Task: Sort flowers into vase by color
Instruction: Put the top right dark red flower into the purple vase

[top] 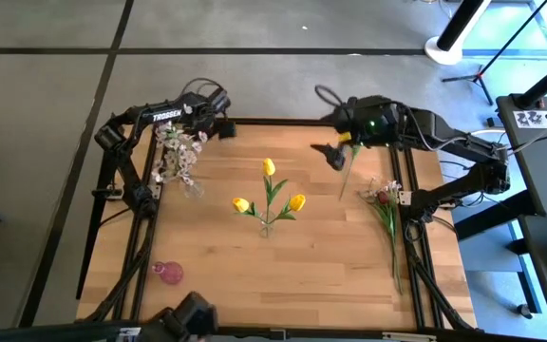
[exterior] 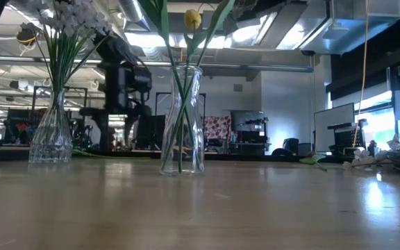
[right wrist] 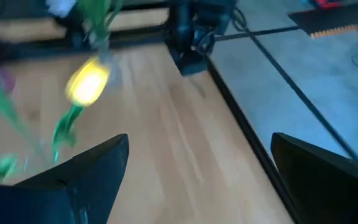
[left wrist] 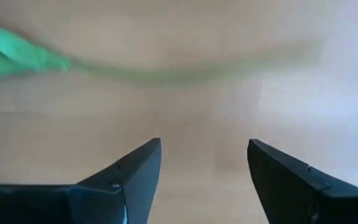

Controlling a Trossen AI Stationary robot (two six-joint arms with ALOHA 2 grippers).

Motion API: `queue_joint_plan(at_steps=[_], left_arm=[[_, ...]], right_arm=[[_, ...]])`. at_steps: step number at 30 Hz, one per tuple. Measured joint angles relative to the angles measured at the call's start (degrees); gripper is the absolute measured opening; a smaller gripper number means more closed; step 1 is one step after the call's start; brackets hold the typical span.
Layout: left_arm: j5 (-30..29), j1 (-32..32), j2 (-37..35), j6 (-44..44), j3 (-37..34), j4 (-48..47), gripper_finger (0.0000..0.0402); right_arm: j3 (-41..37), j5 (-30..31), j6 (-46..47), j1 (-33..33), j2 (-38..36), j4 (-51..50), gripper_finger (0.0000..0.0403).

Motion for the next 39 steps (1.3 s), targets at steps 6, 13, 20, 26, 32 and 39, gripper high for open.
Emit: queue_joint_plan(at_steps=[6,13,20,26,32,39], left_arm=[[-6.91,4.16,-0.04,-33.02,-3.30,9.55,0.0232],[-10.57,8.75,-0.02,-54.01,-4.89,9.08,0.0232],[-11.17,11.02,1.69,-69.54,-7.24,6.25,0.0231],[-9.16,15.02,2.67,-67.94,-7.98,10.06,0.0228],[-8.88,16.86,2.78,-70.44,-7.69,7.94,0.0169],[-8.15,16.61,2.52,-68.49,-7.84,6.55,0.0057]], right_arm=[[0.00,-2.10,2.76,-3.99,1.12,4.10,0.0390],[0.00,-1.99,4.64,-4.19,2.40,4.47,0.0390],[0.00,-1.08,7.18,-4.70,3.42,3.12,0.0390],[0.00,-3.12,9.01,-8.26,3.37,0.87,0.0390],[0.00,-5.62,9.98,-9.57,3.37,1.26,0.0390],[0.00,-5.12,9.89,-9.57,0.65,-0.03,0.0390]])
